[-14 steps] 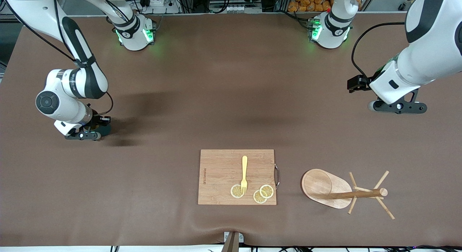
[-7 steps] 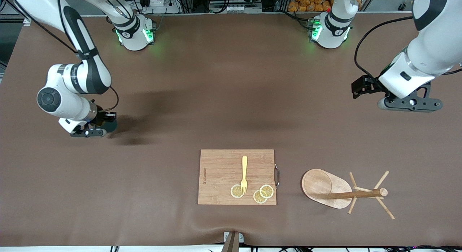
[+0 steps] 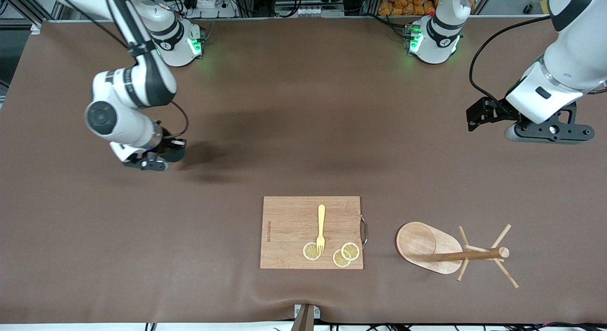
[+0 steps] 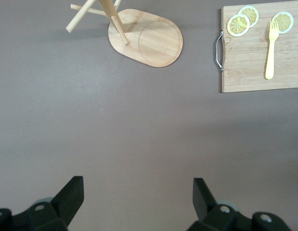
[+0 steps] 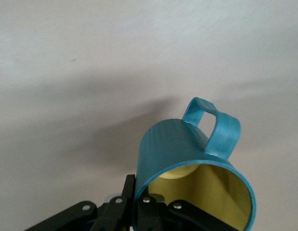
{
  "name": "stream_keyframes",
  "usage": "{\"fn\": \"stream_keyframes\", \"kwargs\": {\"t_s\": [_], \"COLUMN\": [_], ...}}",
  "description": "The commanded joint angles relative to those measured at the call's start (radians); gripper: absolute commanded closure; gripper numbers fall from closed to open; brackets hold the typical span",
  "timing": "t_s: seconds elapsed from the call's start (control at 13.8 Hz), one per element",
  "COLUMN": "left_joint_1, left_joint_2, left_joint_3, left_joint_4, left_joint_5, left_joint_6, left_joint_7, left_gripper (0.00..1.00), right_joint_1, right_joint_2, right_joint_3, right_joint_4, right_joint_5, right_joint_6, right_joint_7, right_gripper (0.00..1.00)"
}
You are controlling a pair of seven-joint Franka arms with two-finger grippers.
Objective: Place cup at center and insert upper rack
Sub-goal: 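Lift the mug with the right gripper and carry it toward the table center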
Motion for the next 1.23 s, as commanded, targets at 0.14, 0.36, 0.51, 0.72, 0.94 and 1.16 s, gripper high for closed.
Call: {"fn": "stream_keyframes", "kwargs": {"t_s": [0.14,0.36,0.51,0.72,0.94,1.16], "left_joint_1": [0.004,0.005,0.005,0.005,0.005,0.005], "left_joint_2": [-0.014,-0.013,-0.013,-0.013,-0.013,-0.011], "left_joint_3": [-0.006,-0.005,-0.005,-0.006,-0.006,-0.006], "left_joint_4": [-0.013,-0.013,-0.013,-0.013,-0.013,-0.013], "left_joint_5": [0.004,0.004,0.004,0.004,0.004,0.004], "left_joint_6": [0.010,0.010,0.010,0.009,0.009,0.009], "left_joint_7": [-0.010,-0.010,-0.009,-0.009,-0.009,-0.009], "left_gripper": [0.00,0.00,0.00,0.00,0.00,0.00], "right_joint_1": [0.194,0.262,0.320,0.421,0.481,0.520], "right_joint_2": [-0.004,0.013,0.051,0.143,0.254,0.329], "right_joint_3": [-0.007,-0.009,-0.009,-0.009,-0.009,-0.009], "right_joint_4": [0.057,0.102,0.143,0.240,0.358,0.453], "right_joint_5": [0.103,0.245,0.253,0.253,0.249,0.249], "right_joint_6": [-0.020,0.004,0.051,0.108,0.113,0.121], "right_joint_7": [0.362,0.505,0.681,0.894,1.097,1.230], "right_gripper": [1.00,1.00,1.00,1.00,1.00,1.00]}}
